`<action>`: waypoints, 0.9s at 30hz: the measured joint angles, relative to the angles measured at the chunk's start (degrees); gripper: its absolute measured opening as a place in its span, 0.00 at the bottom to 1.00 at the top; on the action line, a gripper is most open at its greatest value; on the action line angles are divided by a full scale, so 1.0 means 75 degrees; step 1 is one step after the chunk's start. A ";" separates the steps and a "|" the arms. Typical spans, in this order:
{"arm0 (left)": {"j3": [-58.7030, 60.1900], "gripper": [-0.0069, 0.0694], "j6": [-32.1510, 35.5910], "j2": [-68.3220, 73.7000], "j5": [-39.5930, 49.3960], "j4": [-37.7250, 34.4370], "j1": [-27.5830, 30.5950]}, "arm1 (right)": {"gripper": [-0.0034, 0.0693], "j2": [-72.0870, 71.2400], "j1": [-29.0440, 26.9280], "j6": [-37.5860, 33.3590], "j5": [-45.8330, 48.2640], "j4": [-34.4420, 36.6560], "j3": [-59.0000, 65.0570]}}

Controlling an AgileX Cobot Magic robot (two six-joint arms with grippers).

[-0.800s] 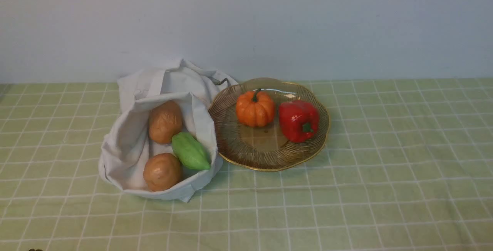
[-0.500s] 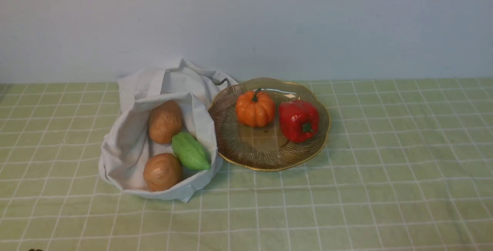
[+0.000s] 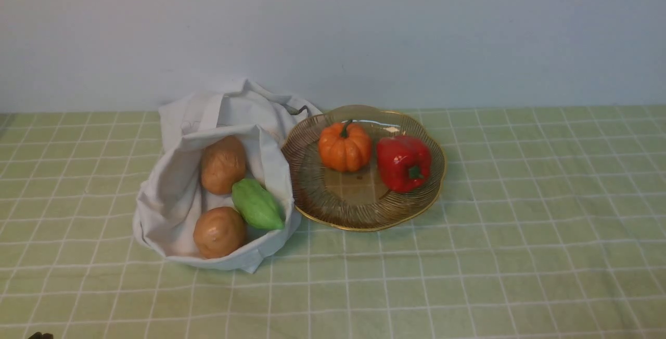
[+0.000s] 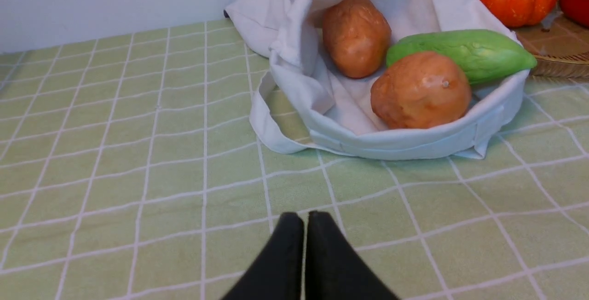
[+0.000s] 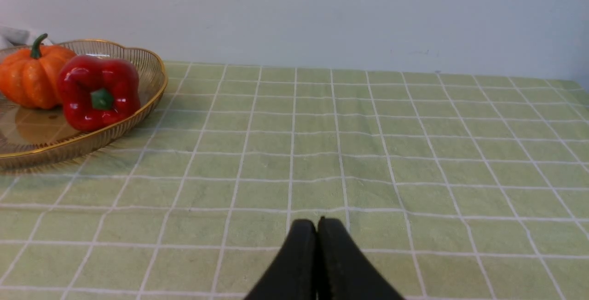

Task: Take vegetables from bag on green coffee tablecloth place on plate.
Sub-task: 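Reach into the cloth bag and grasp the potato inside with the left gripper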

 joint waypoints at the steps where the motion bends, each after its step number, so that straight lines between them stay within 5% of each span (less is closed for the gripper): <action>1: 0.0000 0.08 0.0000 0.0000 0.0000 0.0000 0.0000 | 0.03 0.0000 0.0000 0.0000 0.0000 0.0000 0.0000; 5: 0.0008 0.08 -0.0411 0.0000 -0.0010 -0.0489 0.0000 | 0.03 0.0000 0.0000 0.0000 0.0000 0.0000 0.0000; 14: 0.0016 0.08 -0.3173 0.0000 -0.0039 -0.5540 0.0000 | 0.03 0.0000 0.0000 0.0000 0.0000 0.0000 0.0000; 18: 0.0016 0.08 -0.3199 0.0000 -0.0106 -0.6690 0.0000 | 0.03 0.0000 0.0000 0.0000 0.0000 0.0000 0.0000; 22: 0.0016 0.08 -0.2814 0.0000 -0.0169 -0.6894 0.0000 | 0.03 0.0000 0.0000 0.0000 0.0000 0.0000 0.0000; 27: -0.0514 0.08 -0.1427 0.0082 0.1099 -0.6587 0.0003 | 0.03 0.0000 0.0000 0.0000 0.0000 0.0000 0.0000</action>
